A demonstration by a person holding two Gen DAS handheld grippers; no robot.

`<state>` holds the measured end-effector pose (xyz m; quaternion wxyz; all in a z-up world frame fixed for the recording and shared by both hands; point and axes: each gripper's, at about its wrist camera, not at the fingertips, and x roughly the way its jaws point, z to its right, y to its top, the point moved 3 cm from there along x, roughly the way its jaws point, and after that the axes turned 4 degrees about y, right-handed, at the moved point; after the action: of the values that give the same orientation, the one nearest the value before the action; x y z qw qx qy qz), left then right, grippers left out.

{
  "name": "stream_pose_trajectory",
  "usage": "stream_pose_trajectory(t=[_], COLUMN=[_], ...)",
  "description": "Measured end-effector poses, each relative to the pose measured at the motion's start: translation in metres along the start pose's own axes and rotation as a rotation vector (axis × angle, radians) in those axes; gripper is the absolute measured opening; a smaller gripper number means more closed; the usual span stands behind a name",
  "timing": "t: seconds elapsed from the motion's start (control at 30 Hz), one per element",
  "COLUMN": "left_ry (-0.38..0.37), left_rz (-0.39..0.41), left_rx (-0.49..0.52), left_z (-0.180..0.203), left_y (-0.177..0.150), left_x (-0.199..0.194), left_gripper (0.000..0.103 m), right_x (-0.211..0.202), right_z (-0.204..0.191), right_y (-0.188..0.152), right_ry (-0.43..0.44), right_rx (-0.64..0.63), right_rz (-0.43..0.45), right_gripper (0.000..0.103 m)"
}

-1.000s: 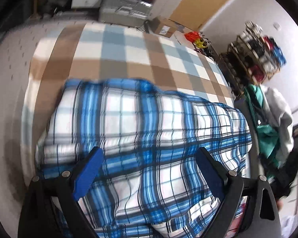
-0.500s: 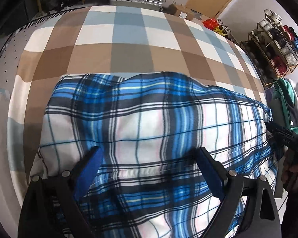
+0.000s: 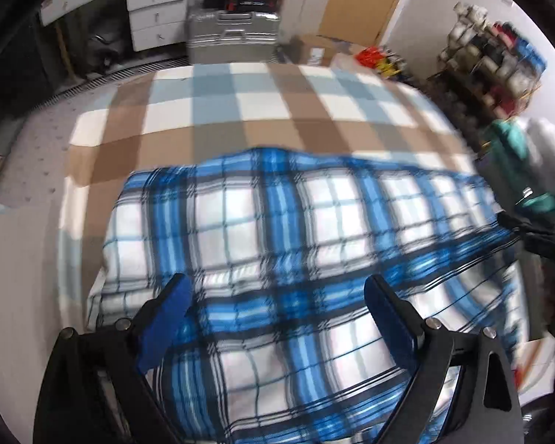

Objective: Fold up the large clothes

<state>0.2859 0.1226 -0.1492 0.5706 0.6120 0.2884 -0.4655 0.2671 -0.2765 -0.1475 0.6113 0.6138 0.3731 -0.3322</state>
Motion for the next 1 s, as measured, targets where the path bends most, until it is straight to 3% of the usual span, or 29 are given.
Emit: stream_pose_trajectory(t=[0.1,0.2,0.27,0.4,0.57,0.77,0.87,1.0], left_ry=[0.003,0.105,0.11,0.107,0.102,0.103,0.077,0.088], left_rz=[-0.042,-0.027,-0.046,-0.078,-0.056,0.058,0.077,0.022], left_rx=[-0.095,-0.074,-0.083,-0.103,-0.101,-0.066,-0.026,-0.006], left_z=[-0.008,-0.006,-0.009,-0.015,-0.012,0.011,0.036,0.051], left_y=[-0.017,-0.027,-0.033,-0.042,-0.042,-0.027,-0.011,0.009], left_x=[0.01,0.018,0.026,0.035,0.03,0.002,0.002,0.026], left_gripper=[0.091,0.091,0.091,0.091,0.091,0.091,0.091,0.091], right_x=[0.026,0.048,0.048,0.047,0.049,0.013,0.018,0.064], right_z=[0.004,0.01,0.01,0.007,0.006,-0.038,-0.064,-0.083], right_y=[-0.018,-0.036,-0.047,-0.051,-0.036,0.001,0.018,0.021], right_ry=[0.001,0.045,0.028,0.019,0.012,0.115,0.102,0.096], right_rx=[0.031,0.098,0.089,0.055,0.052,0.008,-0.034,-0.066], right_rz=[-0.065,-0.115,-0.097,-0.079,-0.19,-0.059,-0.039,-0.166], right_gripper=[0.088,0.094,0.103,0.103,0.103,0.103,0.103,0.103])
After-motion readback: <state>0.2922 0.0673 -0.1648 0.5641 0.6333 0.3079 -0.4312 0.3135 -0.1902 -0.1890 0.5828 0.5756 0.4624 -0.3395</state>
